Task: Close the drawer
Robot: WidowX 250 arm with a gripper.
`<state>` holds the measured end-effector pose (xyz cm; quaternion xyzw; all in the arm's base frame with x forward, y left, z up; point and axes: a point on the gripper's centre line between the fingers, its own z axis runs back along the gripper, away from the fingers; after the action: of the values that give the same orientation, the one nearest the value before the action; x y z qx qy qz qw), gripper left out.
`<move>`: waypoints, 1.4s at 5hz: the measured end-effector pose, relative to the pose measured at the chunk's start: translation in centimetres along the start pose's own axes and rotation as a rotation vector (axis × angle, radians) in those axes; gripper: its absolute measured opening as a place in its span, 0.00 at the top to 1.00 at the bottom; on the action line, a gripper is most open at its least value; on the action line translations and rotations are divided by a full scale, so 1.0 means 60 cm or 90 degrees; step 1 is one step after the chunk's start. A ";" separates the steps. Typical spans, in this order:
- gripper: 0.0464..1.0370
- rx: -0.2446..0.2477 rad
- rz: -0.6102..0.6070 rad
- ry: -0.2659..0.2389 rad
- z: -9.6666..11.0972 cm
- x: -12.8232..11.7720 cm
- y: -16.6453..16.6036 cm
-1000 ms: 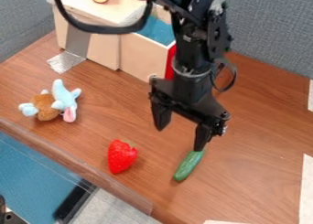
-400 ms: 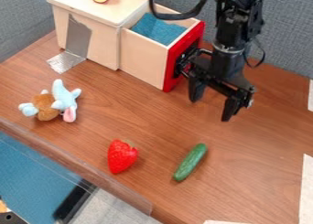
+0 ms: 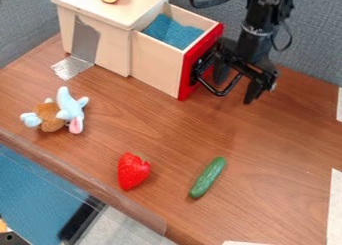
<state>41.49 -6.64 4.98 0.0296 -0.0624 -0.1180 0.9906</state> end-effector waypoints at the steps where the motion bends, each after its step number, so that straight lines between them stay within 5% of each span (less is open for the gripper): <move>1: 0.04 0.016 -0.004 0.001 -0.001 0.019 0.016; 4: 0.11 0.031 0.017 0.035 -0.043 0.031 0.026; 6: 0.70 0.050 0.055 0.027 -0.045 0.038 0.034; 7: 0.88 0.063 0.100 0.026 -0.045 0.036 0.055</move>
<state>44.71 -3.84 2.81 0.0761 -0.0500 -0.0365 0.9952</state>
